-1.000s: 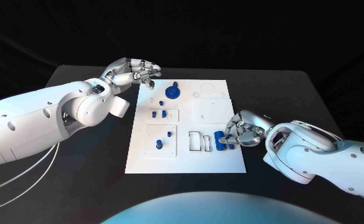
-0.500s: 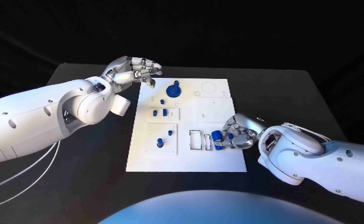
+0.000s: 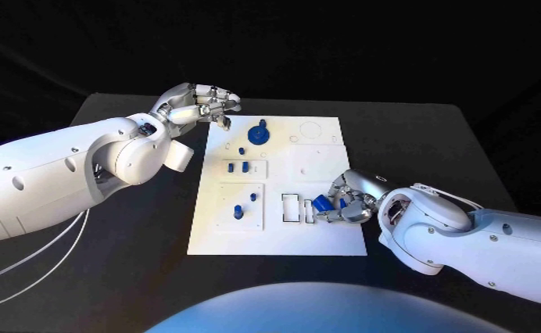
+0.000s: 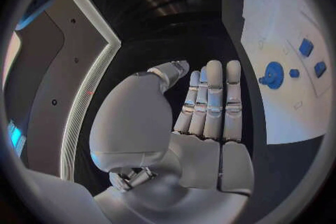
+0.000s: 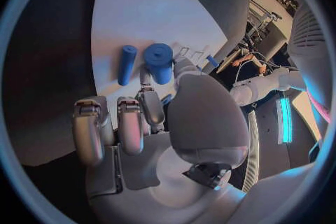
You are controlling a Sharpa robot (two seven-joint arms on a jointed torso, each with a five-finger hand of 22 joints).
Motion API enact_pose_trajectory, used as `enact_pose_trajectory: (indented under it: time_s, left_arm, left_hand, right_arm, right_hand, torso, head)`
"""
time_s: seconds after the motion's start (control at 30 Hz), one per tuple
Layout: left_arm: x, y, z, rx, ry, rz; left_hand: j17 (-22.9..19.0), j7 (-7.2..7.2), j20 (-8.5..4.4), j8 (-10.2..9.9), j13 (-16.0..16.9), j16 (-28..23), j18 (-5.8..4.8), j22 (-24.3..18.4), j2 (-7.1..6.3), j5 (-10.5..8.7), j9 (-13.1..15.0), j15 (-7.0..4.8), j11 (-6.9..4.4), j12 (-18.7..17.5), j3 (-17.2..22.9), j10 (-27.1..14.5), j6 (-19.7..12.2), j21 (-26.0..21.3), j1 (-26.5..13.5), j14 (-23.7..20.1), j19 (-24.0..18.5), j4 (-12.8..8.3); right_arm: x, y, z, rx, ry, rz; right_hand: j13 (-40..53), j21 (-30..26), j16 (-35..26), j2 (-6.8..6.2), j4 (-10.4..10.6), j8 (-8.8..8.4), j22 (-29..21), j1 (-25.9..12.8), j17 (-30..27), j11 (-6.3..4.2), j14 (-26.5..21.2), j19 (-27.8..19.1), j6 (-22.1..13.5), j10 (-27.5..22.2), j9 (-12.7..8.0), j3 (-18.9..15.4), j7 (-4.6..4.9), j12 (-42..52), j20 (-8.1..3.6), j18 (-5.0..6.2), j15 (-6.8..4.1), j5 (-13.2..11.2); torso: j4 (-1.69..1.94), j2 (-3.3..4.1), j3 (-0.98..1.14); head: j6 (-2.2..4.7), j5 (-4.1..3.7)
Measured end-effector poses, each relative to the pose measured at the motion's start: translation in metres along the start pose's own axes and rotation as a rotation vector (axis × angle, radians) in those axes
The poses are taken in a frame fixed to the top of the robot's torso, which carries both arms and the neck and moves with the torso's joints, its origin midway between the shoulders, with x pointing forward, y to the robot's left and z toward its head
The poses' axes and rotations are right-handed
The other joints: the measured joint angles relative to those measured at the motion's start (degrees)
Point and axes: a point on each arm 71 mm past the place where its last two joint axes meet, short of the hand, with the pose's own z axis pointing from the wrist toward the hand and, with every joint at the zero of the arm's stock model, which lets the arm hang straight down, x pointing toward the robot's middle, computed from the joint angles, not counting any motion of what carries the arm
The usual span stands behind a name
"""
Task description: Assemble the parts on the task board
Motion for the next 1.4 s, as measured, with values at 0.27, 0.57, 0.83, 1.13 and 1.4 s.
enact_pose_trajectory:
  time_s: [0.27,0.57,0.83,1.13,1.4]
  left_arm:
    - [0.0,0.0,0.0,-0.001,-0.001,0.0]
    - [-0.001,0.0,0.0,-0.001,-0.002,0.0]
    - [0.0,0.0,0.0,-0.001,-0.001,0.0]
    - [0.0,0.0,0.0,-0.001,0.0,0.0]
    - [0.001,0.0,0.001,0.0,0.003,-0.001]
  left_hand:
    - [0.0,0.0,0.0,0.0,0.0,0.0,0.0,0.0,0.0,0.0,0.0,0.0,0.0,0.0,-0.1,0.0,0.0,0.0,0.0,0.0,0.0,0.1]
    - [0.0,0.0,0.0,0.0,0.0,0.0,0.0,0.0,0.0,0.0,0.0,0.0,0.0,0.0,-0.2,0.0,0.0,0.0,0.0,0.0,0.0,0.2]
    - [0.0,0.0,0.0,0.0,0.0,0.0,0.01,0.0,0.0,0.0,0.0,0.0,0.0,0.0,-0.2,0.0,0.0,0.0,0.0,0.0,0.0,0.2]
    - [0.0,0.0,0.0,0.0,0.0,0.0,0.0,0.0,0.0,0.0,0.0,0.0,0.0,0.0,-0.2,0.0,0.0,0.0,0.0,0.0,0.0,0.2]
    - [0.0,0.0,0.0,0.0,0.0,0.0,0.0,0.0,0.0,0.0,0.0,0.0,0.0,0.0,-0.2,0.0,0.0,0.0,0.0,0.0,0.0,0.2]
  right_arm:
    - [0.001,0.001,-0.001,0.011,-0.013,0.02]
    - [0.0,0.002,-0.009,0.017,-0.035,0.084]
    - [-0.006,0.008,-0.011,0.008,-0.056,0.144]
    - [-0.001,0.023,-0.008,-0.017,-0.026,0.19]
    - [0.005,0.039,-0.001,-0.039,0.018,0.202]
  right_hand:
    - [0.0,0.3,0.3,1.52,-0.2,0.5,0.0,1.5,0.0,-0.92,-0.1,0.1,1.9,1.7,0.4,2.5,-0.46,2.5,-0.72,-0.46,-0.91,2.1]
    - [0.0,0.3,0.4,3.04,-0.1,0.56,0.0,0.8,0.0,-1.65,0.1,0.0,2.4,2.9,0.2,4.3,0.01,4.5,-1.22,-0.46,-1.56,3.5]
    - [0.0,0.3,0.4,3.61,-0.1,0.54,0.0,0.3,0.0,-1.92,-0.1,0.2,2.4,3.2,-1.1,4.9,0.1,4.7,-1.43,-0.46,-1.74,4.5]
    - [0.0,0.3,0.4,3.73,-0.1,0.55,0.0,-2.3,0.0,-1.84,-0.1,0.0,2.4,3.3,-1.5,5.3,0.11,4.7,-1.63,-0.45,-1.73,6.3]
    - [0.0,0.3,0.4,3.2,-0.1,1.24,0.0,-4.6,0.0,-1.84,-0.1,0.0,2.5,3.3,-1.3,5.5,0.19,4.7,-1.62,-0.45,-1.73,6.7]
  torso:
    - [-0.04,0.0,0.01]
    - [-0.07,-0.03,0.01]
    - [-0.04,-0.03,-0.01]
    - [-0.02,0.01,-0.03]
    - [0.05,0.04,-0.03]
  head:
    - [-0.03,0.03]
    - [-0.08,-0.09]
    - [0.04,-0.39]
    - [0.01,-0.29]
    - [-0.07,-0.25]
